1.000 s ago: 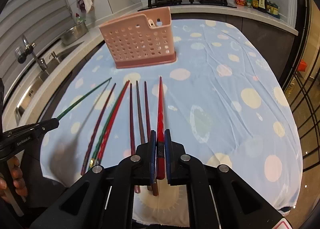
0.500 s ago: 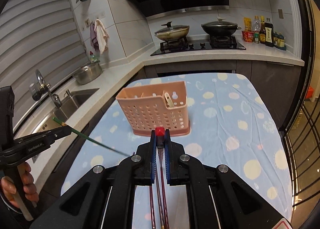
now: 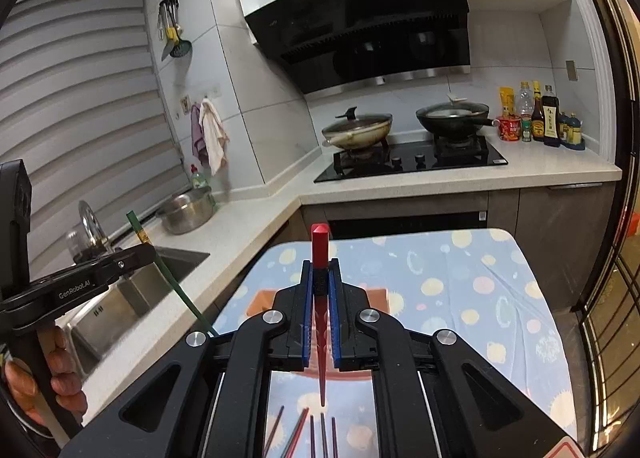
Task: Organize utensils
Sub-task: 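Carry both chopsticks over the pink caddy and drop them in, then move both open tools back toward the remaining chopsticks on the cloth, then grasp a dark red chopstick with the left tool while the right tool grasps a brown chopstick, then carry both chopsticks over the pink caddy and release them inside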
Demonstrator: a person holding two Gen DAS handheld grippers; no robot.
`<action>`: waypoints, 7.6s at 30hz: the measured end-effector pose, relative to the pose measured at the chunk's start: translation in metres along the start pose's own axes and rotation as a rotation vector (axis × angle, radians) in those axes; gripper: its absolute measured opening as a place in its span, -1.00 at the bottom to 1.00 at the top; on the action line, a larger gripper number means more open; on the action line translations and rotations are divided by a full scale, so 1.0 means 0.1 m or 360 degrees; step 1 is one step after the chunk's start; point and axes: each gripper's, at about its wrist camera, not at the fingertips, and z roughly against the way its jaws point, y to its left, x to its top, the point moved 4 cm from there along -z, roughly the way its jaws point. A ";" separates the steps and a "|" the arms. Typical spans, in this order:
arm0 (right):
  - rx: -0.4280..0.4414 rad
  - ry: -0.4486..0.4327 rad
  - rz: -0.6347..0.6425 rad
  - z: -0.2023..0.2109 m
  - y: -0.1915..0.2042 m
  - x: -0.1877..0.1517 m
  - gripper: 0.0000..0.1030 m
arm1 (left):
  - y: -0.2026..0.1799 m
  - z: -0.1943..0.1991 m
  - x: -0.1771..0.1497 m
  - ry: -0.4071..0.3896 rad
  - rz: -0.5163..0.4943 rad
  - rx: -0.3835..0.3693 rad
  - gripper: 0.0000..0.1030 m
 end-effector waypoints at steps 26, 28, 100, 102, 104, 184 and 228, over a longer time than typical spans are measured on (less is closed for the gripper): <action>-0.0093 0.0125 -0.0048 -1.07 -0.12 0.04 -0.86 | 0.16 -0.94 0.17 0.0088 0.0036 0.0031 -0.86; -0.0121 0.0109 -0.0051 -1.06 -0.15 0.02 -0.75 | 0.19 -0.96 0.13 0.0103 0.0056 0.0032 -0.86; -0.0226 0.1015 0.0107 0.14 -0.19 -2.93 -0.67 | 0.15 -0.38 -3.04 0.0925 0.0032 0.0165 0.36; -0.0233 0.1013 0.0125 0.15 -0.19 -2.94 -0.67 | 0.16 -0.40 -3.07 0.0936 0.0034 0.0171 0.36; -0.0242 0.1026 0.0138 0.14 -0.19 -2.96 -0.69 | 0.17 -0.40 -3.10 0.0943 0.0032 0.0176 0.36; -0.0057 0.0114 0.0068 0.22 0.02 -0.51 -0.87 | -0.02 0.05 -0.72 0.0131 0.0033 -0.0027 -0.87; -0.0124 0.0081 -0.0146 -1.03 -0.22 0.05 -0.87 | 0.05 -0.95 0.28 0.0022 0.0016 0.0072 -0.86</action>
